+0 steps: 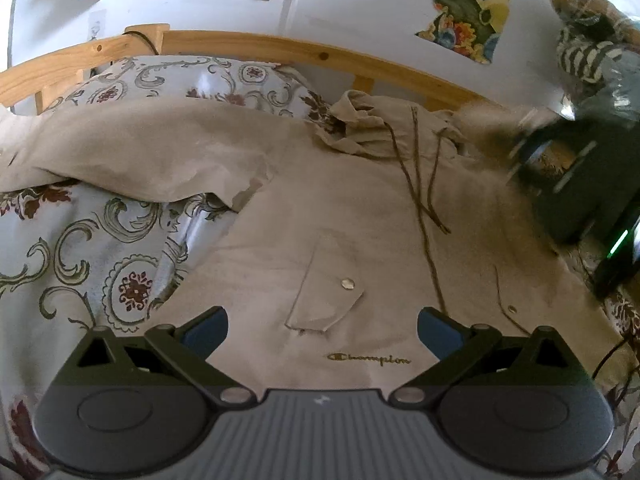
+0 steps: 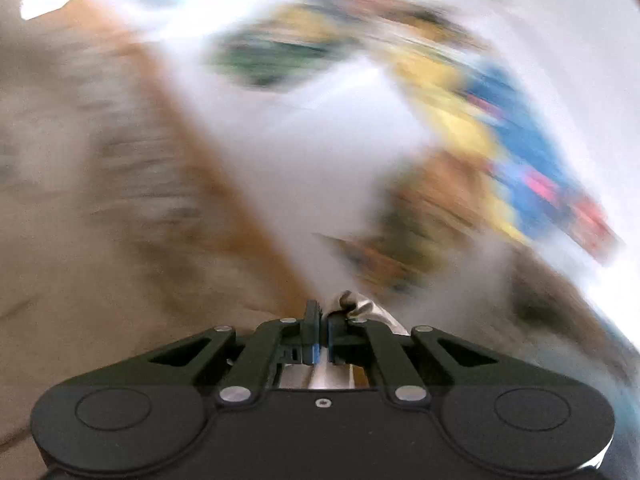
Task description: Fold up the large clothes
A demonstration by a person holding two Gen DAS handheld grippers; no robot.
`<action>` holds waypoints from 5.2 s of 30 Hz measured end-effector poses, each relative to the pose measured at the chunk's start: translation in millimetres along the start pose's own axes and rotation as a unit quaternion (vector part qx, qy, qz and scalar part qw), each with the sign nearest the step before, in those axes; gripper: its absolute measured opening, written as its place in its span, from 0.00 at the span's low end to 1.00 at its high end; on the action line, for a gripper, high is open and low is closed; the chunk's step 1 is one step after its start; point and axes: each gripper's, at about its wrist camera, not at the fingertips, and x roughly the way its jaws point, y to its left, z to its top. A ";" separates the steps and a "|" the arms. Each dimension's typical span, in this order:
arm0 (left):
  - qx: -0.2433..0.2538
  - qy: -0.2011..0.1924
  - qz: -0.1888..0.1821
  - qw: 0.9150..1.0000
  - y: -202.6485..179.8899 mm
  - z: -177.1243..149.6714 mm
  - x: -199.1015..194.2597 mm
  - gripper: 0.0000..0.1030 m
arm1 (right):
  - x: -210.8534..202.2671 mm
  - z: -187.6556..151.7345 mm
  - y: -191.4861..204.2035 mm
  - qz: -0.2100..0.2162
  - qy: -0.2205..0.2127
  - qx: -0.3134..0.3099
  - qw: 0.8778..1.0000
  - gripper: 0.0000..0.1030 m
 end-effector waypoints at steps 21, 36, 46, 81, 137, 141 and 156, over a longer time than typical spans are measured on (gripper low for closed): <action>-0.033 0.026 0.029 0.999 13.0 1.8 14.0 0.99 | -19.6 -34.6 43.2 0.235 0.159 0.383 0.879 0.80; -0.003 0.054 0.040 0.998 6.3 -8.2 31.9 0.99 | 31.8 -83.1 31.6 0.174 0.244 0.544 0.783 0.08; 0.006 0.067 0.037 0.997 3.8 -12.8 38.5 0.99 | 12.2 -4.5 39.9 0.365 0.070 0.435 0.820 0.18; 0.198 0.005 0.087 0.976 -37.6 -5.7 156.6 0.99 | 69.9 -178.8 -39.8 -0.110 0.316 0.422 0.843 0.25; -0.376 -0.173 0.257 0.873 273.5 76.7 19.6 0.04 | -50.1 34.8 63.5 0.139 0.139 0.267 0.943 0.99; -0.393 -0.183 0.226 0.872 267.0 72.9 5.6 0.02 | -50.4 34.4 63.2 0.139 0.140 0.267 0.943 0.99; -0.031 -0.328 0.090 0.940 115.4 129.9 -21.0 0.01 | -45.9 23.5 29.7 0.103 0.139 0.342 0.924 0.99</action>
